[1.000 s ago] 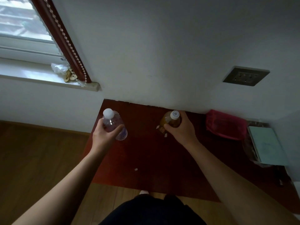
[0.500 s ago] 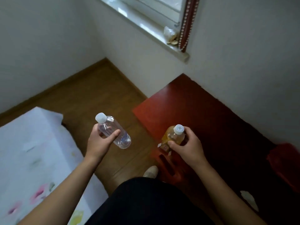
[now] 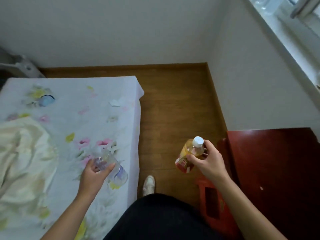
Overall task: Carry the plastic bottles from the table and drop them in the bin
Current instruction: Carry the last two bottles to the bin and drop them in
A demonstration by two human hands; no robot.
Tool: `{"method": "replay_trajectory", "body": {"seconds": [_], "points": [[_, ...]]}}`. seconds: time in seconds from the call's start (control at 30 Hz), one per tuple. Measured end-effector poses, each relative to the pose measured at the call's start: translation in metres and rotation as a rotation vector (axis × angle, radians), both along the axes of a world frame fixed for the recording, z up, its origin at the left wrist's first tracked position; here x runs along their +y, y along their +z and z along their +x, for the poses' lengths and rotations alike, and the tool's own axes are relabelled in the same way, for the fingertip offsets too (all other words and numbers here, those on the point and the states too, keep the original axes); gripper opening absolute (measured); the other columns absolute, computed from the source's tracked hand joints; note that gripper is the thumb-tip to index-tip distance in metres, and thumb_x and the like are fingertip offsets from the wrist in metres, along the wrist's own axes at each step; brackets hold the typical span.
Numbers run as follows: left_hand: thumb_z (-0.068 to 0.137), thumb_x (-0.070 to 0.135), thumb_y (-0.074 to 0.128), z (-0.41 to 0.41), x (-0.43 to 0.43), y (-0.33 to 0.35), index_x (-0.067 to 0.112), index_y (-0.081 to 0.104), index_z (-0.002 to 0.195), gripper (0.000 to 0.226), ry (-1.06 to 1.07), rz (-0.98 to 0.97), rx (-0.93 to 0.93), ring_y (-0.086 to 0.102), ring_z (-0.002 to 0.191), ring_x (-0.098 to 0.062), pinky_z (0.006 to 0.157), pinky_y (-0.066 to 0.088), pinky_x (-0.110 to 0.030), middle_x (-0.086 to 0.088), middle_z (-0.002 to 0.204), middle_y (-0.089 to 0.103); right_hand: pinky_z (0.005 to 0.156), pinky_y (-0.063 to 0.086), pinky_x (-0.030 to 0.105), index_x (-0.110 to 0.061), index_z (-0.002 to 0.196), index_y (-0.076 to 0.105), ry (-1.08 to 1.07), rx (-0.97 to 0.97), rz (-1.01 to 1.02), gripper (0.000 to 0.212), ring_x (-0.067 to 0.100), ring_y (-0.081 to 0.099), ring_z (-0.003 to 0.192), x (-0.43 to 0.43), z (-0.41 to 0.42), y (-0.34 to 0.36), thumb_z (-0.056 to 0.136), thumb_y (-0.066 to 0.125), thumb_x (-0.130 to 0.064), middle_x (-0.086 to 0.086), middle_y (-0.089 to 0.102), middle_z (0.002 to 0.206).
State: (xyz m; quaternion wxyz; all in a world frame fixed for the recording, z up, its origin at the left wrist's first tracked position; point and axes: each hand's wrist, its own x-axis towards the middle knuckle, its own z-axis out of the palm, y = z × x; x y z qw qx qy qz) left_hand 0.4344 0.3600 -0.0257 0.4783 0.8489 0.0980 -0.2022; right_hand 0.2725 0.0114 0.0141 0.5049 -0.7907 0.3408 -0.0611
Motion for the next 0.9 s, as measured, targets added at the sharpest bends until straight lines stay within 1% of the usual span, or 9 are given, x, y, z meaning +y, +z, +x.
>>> {"method": "replay_trajectory", "body": {"seconds": [0.07, 0.13, 0.2, 0.27, 0.4, 0.57, 0.67, 0.77, 0.9], "points": [[0.054, 0.061, 0.084, 0.014, 0.012, -0.006, 0.025, 0.057, 0.121, 0.081, 0.014, 0.0, 0.022, 0.068, 0.105, -0.02, 0.085, 0.054, -0.044, 0.004, 0.113, 0.071, 0.082, 0.056, 0.025, -0.037, 0.109, 0.061, -0.011, 0.017, -0.01, 0.046, -0.001, 0.065, 0.098, 0.002, 0.022, -0.006, 0.07, 0.084, -0.034, -0.019, 0.071, 0.1], [0.05, 0.064, 0.081, 0.034, 0.016, -0.015, 0.021, 0.055, 0.127, 0.092, 0.019, 0.002, 0.06, 0.068, 0.108, -0.021, 0.082, 0.054, -0.045, 0.004, 0.116, 0.071, 0.081, 0.059, 0.028, -0.034, 0.111, 0.061, -0.029, 0.049, -0.009, 0.045, -0.001, 0.066, 0.096, 0.003, 0.04, -0.013, 0.072, 0.085, -0.031, -0.017, 0.071, 0.099], [0.063, 0.049, 0.087, 0.057, 0.01, -0.023, 0.021, 0.055, 0.122, 0.073, -0.006, 0.016, 0.093, 0.068, 0.112, -0.024, 0.079, 0.053, -0.043, 0.001, 0.119, 0.07, 0.081, 0.061, 0.033, -0.034, 0.111, 0.061, -0.044, 0.079, -0.004, 0.045, 0.001, 0.066, 0.095, 0.002, 0.056, -0.021, 0.073, 0.085, -0.03, -0.016, 0.07, 0.099], [0.072, 0.034, 0.088, 0.081, -0.005, -0.026, 0.022, 0.057, 0.119, 0.057, -0.058, 0.035, 0.092, 0.066, 0.115, -0.026, 0.087, 0.054, -0.043, -0.003, 0.121, 0.069, 0.081, 0.062, 0.036, -0.035, 0.111, 0.06, -0.068, 0.096, -0.002, 0.046, 0.003, 0.067, 0.096, -0.001, 0.067, -0.028, 0.072, 0.085, -0.032, -0.016, 0.07, 0.1], [0.078, 0.031, 0.084, 0.13, -0.049, -0.024, 0.018, 0.055, 0.13, 0.061, -0.237, 0.085, 0.087, 0.061, 0.121, -0.026, 0.093, 0.049, -0.039, -0.002, 0.129, 0.064, 0.079, 0.061, 0.037, -0.034, 0.109, 0.062, -0.168, 0.139, -0.016, 0.047, 0.004, 0.07, 0.091, -0.019, 0.072, -0.036, 0.07, 0.086, -0.035, -0.014, 0.073, 0.097], [0.077, 0.036, 0.084, 0.2, -0.127, -0.012, 0.021, 0.054, 0.125, 0.059, -0.381, 0.092, 0.022, 0.06, 0.118, -0.024, 0.091, 0.052, -0.04, -0.001, 0.126, 0.064, 0.082, 0.058, 0.035, -0.033, 0.113, 0.062, -0.268, 0.207, -0.039, 0.052, 0.002, 0.067, 0.093, -0.055, 0.081, -0.046, 0.067, 0.086, -0.039, -0.015, 0.072, 0.098], [0.079, 0.035, 0.083, 0.243, -0.174, -0.01, 0.021, 0.054, 0.123, 0.054, -0.409, 0.098, -0.001, 0.059, 0.118, -0.024, 0.088, 0.046, -0.034, -0.002, 0.125, 0.063, 0.075, 0.053, 0.028, -0.031, 0.114, 0.062, -0.297, 0.239, -0.04, 0.051, 0.001, 0.065, 0.091, -0.085, 0.1, -0.054, 0.069, 0.086, -0.037, -0.014, 0.072, 0.097], [0.072, 0.043, 0.083, 0.285, -0.212, -0.012, 0.025, 0.055, 0.119, 0.057, -0.414, 0.118, -0.025, 0.061, 0.116, -0.024, 0.089, 0.049, -0.037, -0.001, 0.122, 0.066, 0.068, 0.046, 0.021, -0.029, 0.112, 0.062, -0.298, 0.247, -0.036, 0.046, 0.002, 0.065, 0.09, -0.123, 0.136, -0.061, 0.072, 0.085, -0.035, -0.013, 0.071, 0.096], [0.08, 0.034, 0.083, 0.326, -0.249, -0.006, 0.02, 0.053, 0.131, 0.061, -0.384, 0.189, -0.027, 0.06, 0.12, -0.029, 0.093, 0.051, -0.04, -0.004, 0.127, 0.063, 0.07, 0.046, 0.019, -0.027, 0.116, 0.061, -0.241, 0.244, -0.02, 0.049, 0.0, 0.062, 0.091, -0.178, 0.206, -0.061, 0.073, 0.084, -0.035, -0.013, 0.069, 0.1]]}}
